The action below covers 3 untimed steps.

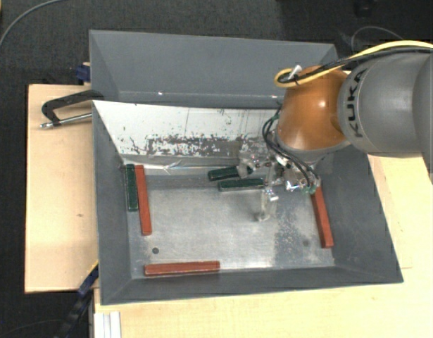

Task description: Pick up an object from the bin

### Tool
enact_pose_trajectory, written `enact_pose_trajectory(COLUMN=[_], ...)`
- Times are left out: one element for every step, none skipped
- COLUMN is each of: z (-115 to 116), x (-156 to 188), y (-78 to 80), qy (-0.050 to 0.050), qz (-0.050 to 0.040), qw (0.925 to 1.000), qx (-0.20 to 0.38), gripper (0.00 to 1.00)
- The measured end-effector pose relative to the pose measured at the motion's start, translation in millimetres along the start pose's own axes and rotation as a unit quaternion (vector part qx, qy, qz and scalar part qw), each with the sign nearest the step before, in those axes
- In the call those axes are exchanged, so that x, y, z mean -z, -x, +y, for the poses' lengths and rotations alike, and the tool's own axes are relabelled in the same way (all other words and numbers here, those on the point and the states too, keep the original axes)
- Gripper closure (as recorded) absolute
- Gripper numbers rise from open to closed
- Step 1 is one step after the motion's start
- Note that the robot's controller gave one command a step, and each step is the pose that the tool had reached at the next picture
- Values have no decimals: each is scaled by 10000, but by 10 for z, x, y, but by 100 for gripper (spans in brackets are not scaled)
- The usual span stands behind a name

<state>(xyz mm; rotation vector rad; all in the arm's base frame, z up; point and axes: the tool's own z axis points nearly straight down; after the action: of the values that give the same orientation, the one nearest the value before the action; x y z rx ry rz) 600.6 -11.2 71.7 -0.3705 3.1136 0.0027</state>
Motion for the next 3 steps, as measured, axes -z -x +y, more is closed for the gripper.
enact_pose_trajectory(z=[-1, 0, -4], x=[31, -11, -6], y=[26, -15, -6], qy=[-2, 4, 1], qz=[-38, 32, 13], qw=[10000, 10000, 10000], qx=[-5, 1, -5], gripper=[100, 0, 100])
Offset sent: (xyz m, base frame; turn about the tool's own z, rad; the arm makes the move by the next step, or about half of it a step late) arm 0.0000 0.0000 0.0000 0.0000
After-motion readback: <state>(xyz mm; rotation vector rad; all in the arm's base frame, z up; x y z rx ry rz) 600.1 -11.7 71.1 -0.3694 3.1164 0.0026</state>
